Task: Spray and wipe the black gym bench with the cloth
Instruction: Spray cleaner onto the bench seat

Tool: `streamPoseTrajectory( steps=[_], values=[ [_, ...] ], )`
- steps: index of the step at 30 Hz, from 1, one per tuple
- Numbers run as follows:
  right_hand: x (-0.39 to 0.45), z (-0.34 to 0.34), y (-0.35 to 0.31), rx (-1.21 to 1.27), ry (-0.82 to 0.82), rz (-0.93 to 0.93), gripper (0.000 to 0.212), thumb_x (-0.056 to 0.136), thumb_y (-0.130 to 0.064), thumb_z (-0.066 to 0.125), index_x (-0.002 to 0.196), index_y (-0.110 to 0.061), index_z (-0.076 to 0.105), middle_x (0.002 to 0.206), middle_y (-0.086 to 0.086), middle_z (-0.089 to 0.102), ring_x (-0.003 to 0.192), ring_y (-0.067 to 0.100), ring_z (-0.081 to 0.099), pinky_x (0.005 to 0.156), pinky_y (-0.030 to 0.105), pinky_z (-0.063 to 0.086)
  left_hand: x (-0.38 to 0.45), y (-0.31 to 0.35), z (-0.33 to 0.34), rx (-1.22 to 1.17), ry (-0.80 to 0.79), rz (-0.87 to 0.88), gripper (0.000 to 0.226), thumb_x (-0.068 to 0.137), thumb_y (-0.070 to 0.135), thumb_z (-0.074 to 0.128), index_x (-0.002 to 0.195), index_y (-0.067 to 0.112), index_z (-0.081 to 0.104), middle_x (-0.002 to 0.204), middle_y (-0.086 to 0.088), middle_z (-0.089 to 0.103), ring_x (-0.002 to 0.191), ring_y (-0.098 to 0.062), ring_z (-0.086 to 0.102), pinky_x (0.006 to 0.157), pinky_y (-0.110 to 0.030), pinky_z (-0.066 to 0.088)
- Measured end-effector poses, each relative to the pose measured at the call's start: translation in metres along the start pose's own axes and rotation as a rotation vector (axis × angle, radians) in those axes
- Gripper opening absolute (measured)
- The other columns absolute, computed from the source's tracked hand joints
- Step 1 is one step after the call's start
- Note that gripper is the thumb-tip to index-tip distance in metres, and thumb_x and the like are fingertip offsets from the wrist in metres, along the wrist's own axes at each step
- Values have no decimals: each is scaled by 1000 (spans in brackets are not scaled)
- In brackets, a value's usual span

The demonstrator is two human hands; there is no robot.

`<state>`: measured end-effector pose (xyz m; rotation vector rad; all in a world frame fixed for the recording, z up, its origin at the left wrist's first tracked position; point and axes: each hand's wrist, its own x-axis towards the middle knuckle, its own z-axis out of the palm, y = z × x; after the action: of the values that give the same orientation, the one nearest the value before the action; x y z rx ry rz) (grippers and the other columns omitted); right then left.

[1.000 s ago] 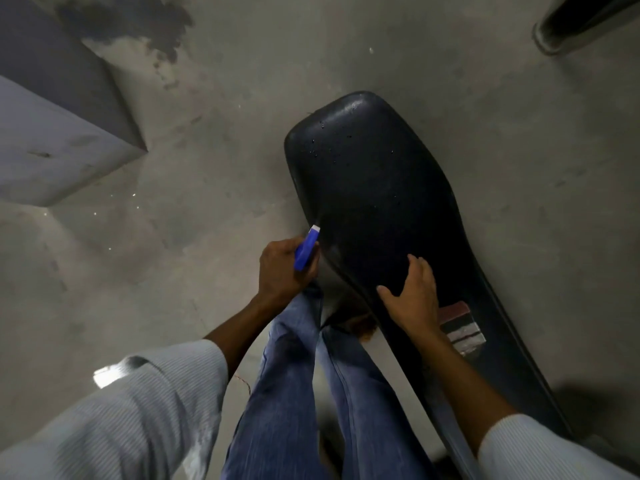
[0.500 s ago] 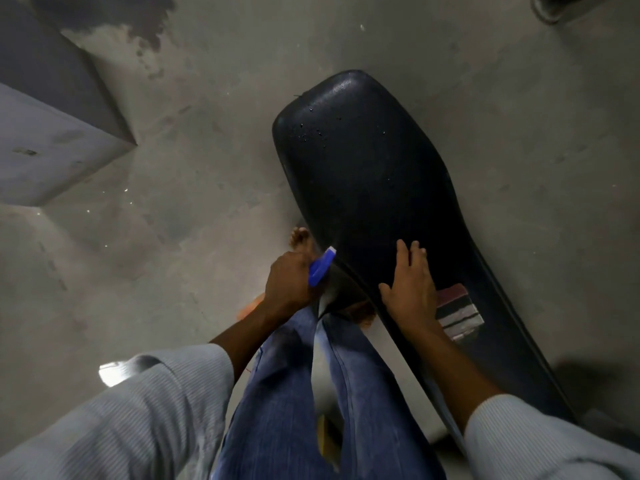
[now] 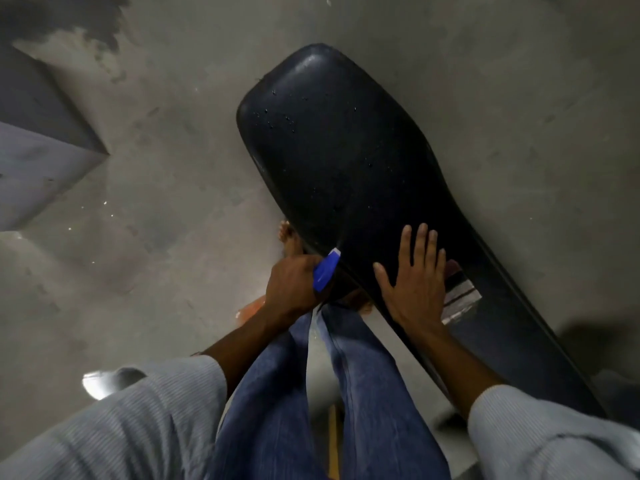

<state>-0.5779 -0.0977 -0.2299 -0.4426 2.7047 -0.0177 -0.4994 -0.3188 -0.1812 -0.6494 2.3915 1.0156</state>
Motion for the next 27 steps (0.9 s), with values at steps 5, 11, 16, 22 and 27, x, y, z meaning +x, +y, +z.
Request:
streamPoseTrajectory(
  steps=[5, 11, 16, 22, 27],
  values=[
    [-2, -2, 7, 26, 20, -6, 90, 106, -61, 40, 173, -12, 5, 181, 20, 5, 168, 38, 7, 136, 58, 12, 4, 7, 12, 117, -147, 105, 10, 96, 27, 70, 97, 18, 72, 89, -3, 70, 80, -20, 64, 70, -28, 42],
    [-20, 1, 40, 45, 30, 58, 84, 108, -61, 30, 173, -13, 10, 180, 20, 12, 168, 37, 12, 134, 61, 18, 6, 25, 30, 291, -274, 149, 13, 94, 34, 72, 104, 25, 70, 90, 6, 62, 86, -20, 64, 77, -29, 38],
    [-40, 3, 60, 111, 62, 84, 85, 107, -60, 36, 173, -14, 9, 180, 18, 11, 168, 35, 9, 136, 58, 10, 6, 38, 37, 340, -297, 138, 16, 96, 35, 71, 105, 22, 71, 89, 4, 59, 78, -15, 55, 75, -28, 38],
    [-70, -12, 57, 337, 116, 155, 79, 107, -45, 54, 170, -8, 23, 178, 15, 25, 167, 32, 20, 135, 54, 19, -7, 66, 17, 205, -203, 141, 13, 97, 31, 73, 101, 19, 71, 84, 9, 60, 73, -4, 53, 69, -19, 38],
    [-71, -43, 37, 661, 130, 153, 58, 99, -28, 74, 152, -14, 55, 163, 10, 51, 158, 27, 40, 129, 49, 37, -6, 114, 5, 85, -126, 188, 19, 100, 30, 71, 84, 26, 64, 72, 11, 61, 64, -5, 58, 64, -20, 40]
  ],
)
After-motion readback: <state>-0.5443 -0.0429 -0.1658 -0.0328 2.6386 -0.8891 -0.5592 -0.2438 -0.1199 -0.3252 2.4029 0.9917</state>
